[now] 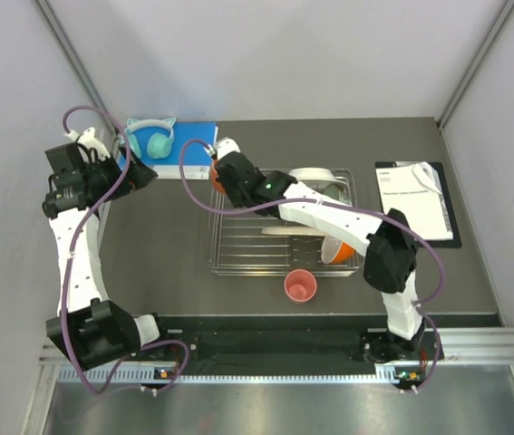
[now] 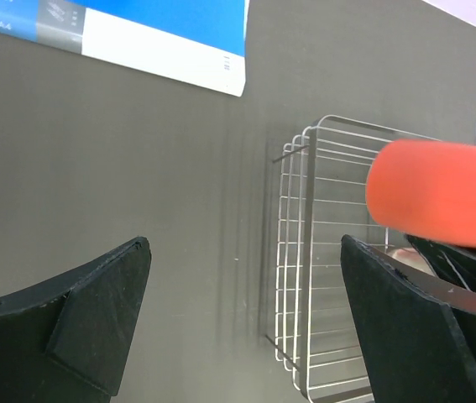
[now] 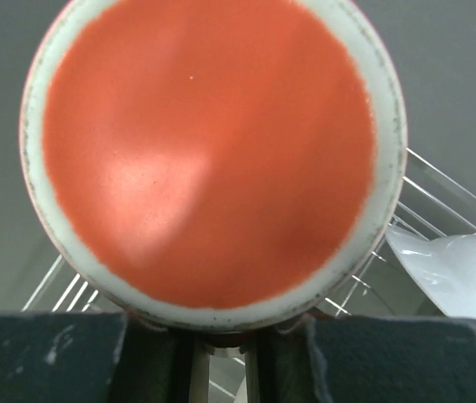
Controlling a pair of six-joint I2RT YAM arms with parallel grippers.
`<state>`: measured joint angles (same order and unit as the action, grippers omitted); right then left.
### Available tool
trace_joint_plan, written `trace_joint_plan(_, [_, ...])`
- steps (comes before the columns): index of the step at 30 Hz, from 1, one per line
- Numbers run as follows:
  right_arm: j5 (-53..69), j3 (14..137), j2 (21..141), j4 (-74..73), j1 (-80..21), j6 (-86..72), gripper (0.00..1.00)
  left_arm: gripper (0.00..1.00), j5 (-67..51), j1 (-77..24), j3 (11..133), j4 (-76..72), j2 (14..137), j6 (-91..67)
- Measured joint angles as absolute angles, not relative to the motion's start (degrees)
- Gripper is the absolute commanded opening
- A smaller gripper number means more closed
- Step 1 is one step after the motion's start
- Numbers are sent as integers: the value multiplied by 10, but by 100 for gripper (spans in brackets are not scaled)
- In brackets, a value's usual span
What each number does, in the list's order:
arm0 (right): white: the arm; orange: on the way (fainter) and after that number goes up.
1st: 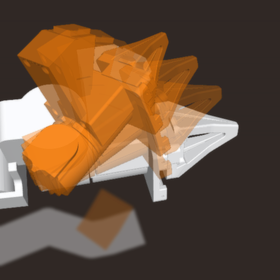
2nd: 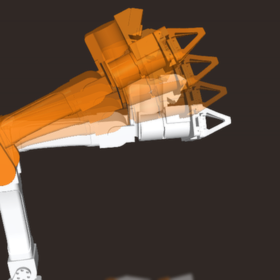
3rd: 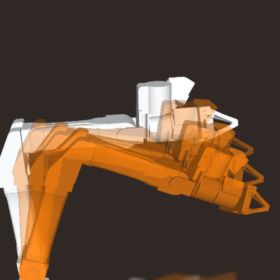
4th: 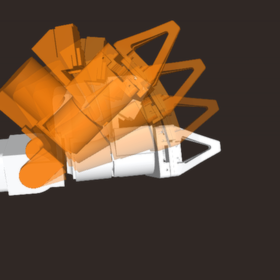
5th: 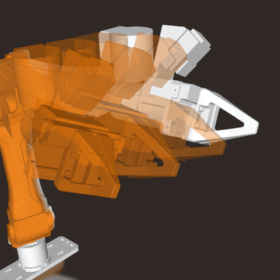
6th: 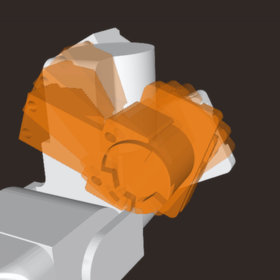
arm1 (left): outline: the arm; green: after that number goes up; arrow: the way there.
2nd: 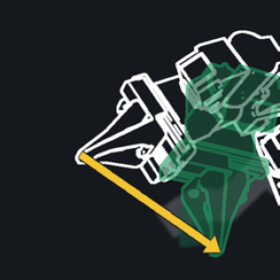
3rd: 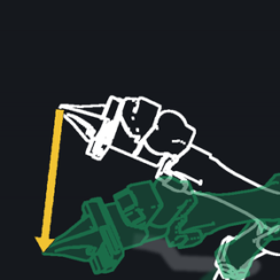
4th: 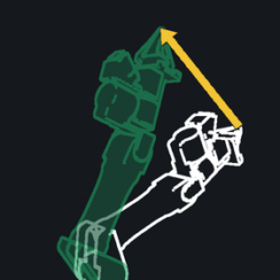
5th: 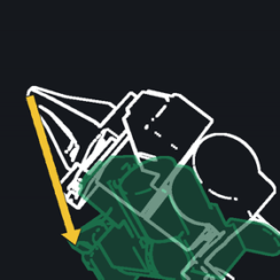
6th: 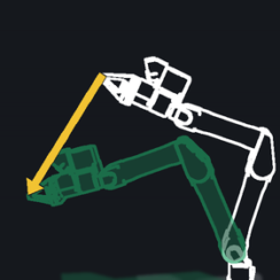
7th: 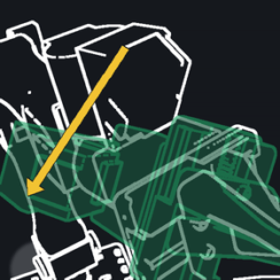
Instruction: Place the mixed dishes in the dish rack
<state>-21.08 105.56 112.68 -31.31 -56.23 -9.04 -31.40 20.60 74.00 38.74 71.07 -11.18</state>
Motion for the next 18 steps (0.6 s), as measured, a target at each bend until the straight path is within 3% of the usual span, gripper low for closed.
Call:
trace_joint_plan(9, [-303, 1136, 1220, -354, -561, -117, 0, 99, -305, 206, 723, 381, 710, -112])
trace_joint_plan(18, [-298, 1148, 1266, -371, -560, -148, 0, 99, -304, 206, 707, 365, 710, -106])
